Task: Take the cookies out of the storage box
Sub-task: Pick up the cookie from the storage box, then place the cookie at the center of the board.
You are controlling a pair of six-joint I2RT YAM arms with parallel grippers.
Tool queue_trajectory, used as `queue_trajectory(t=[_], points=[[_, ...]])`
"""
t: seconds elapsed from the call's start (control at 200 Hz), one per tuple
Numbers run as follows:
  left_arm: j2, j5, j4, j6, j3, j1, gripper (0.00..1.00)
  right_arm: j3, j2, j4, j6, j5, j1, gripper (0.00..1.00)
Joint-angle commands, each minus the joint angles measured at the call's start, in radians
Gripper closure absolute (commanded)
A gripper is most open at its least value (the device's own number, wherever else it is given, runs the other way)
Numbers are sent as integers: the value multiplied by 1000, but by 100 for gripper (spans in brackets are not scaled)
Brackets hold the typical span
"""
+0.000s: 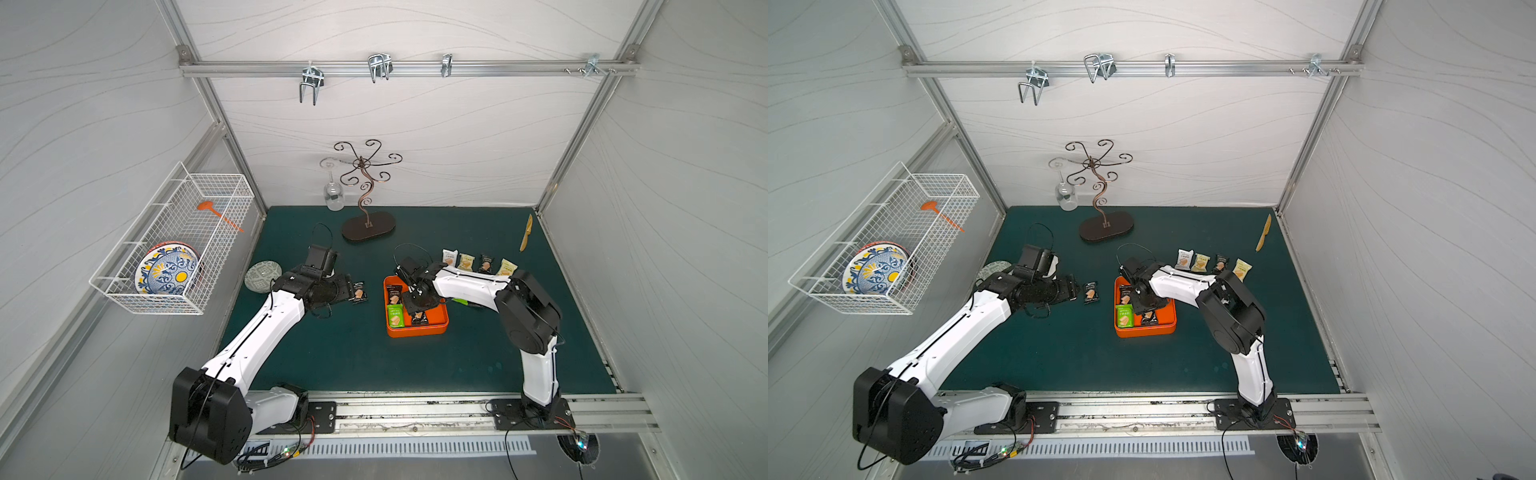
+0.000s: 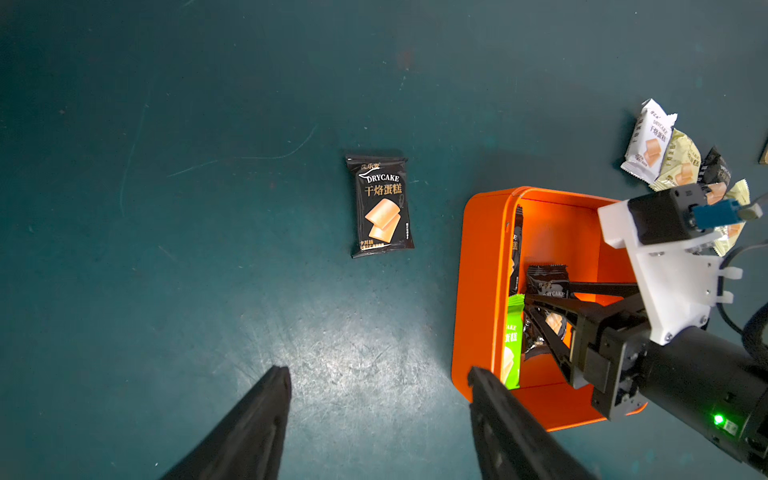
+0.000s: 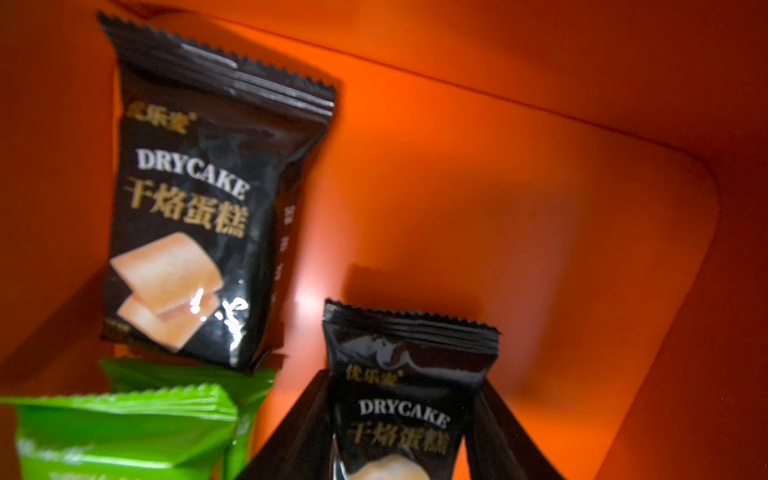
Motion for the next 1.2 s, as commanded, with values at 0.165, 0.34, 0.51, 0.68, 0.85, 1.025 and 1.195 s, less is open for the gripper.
queue_trajectory(t=[0.165, 0.34, 0.51, 0.68, 0.85, 1.025, 1.195], points=[[-22, 12, 23, 13, -10, 9, 28, 50, -33, -62, 13, 17, 5, 51], [-27, 19, 20, 12, -12, 9, 28, 75, -70, -93, 7, 15, -10, 52], [-20, 29, 23, 10, -7, 10, 28, 76, -136, -108, -1, 5, -42, 53], [-6, 47, 27, 6, 0, 9, 28, 75, -215, -126, -14, -9, -93, 53], [6, 59, 29, 4, 5, 10, 28, 48, -300, -155, -41, -20, -161, 53], [29, 77, 30, 4, 12, 9, 28, -33, -401, -186, -58, -26, -240, 53], [55, 97, 34, -2, 22, 9, 28, -162, -491, -197, -57, -27, -298, 53]])
